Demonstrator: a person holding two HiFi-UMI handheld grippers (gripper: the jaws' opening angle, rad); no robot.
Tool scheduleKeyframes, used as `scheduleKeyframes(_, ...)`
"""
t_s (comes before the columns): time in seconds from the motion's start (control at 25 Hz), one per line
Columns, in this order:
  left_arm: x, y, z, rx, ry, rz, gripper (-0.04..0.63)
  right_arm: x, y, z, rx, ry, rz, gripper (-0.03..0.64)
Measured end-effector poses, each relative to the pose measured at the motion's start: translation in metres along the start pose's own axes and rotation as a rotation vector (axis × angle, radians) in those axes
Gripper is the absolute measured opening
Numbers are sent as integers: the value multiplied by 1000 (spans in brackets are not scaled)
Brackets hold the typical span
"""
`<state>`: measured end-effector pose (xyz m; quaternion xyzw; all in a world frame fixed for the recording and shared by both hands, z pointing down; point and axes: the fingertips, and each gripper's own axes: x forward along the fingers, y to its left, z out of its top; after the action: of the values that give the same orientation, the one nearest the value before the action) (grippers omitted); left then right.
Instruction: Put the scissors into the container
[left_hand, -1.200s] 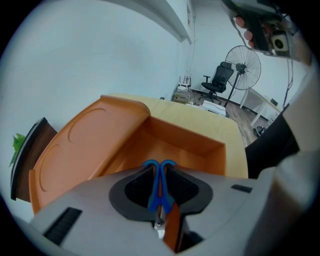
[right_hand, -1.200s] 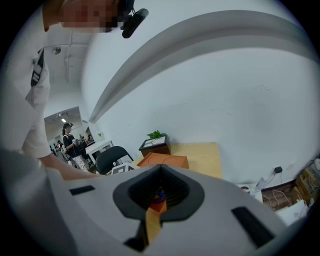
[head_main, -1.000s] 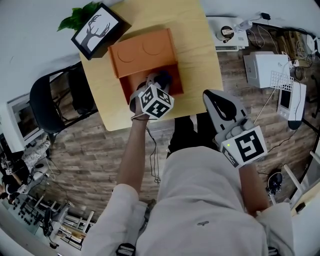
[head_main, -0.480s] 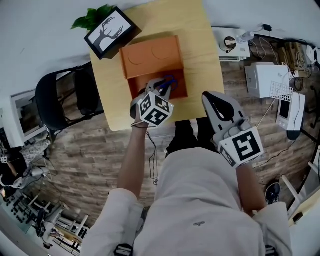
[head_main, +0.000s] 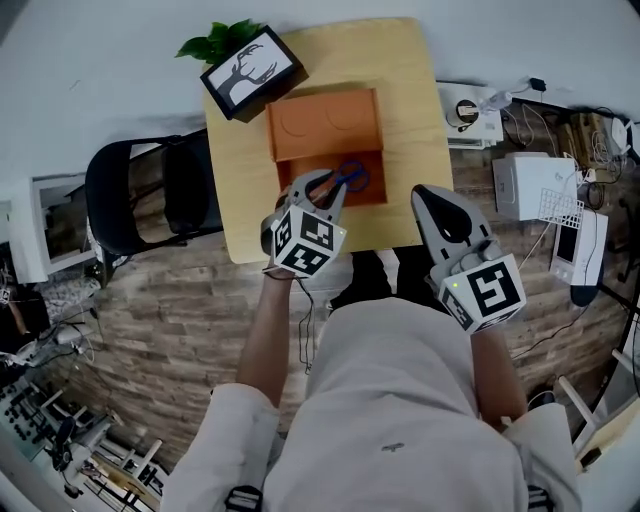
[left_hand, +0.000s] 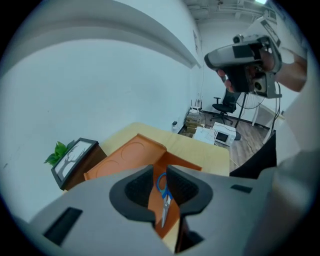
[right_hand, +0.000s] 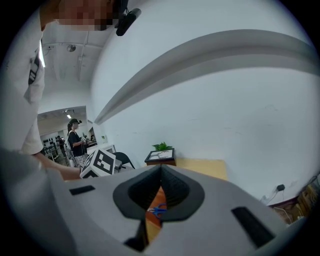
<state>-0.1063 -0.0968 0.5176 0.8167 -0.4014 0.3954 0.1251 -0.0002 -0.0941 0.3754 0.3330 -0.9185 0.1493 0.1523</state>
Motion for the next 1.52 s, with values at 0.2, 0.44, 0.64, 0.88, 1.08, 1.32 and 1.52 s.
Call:
scheduleKeyframes(0.2,-37,6,20,-36,-85,36,80,-4,5,14,-31,-34,-4,-2)
scheduleKeyframes(0.44,-86,17,44,-86,-202,98,71,-5,8,37,-80,-83,-2,-2)
scheduleKeyframes(0.64,-132,28,62,-116,-298,166,60,-7,19,54,-100,-120,14,-2)
scheduleKeyframes(0.88,-175,37,78,-169,-413,210,40,-4,33,64,-114,-144,47,-2)
scheduleKeyframes(1.08,-204,38,81,-238,-497,227,26,-6,44,73,-130,-160,73,-2)
scheduleKeyframes(1.32,-221,38,71,-322,-558,227,12,-3,50,78,-137,-171,70,-2)
scheduleKeyframes(1.52,-226,36,62,-360,-569,235,11,-3,55,77,-133,-174,84,-2)
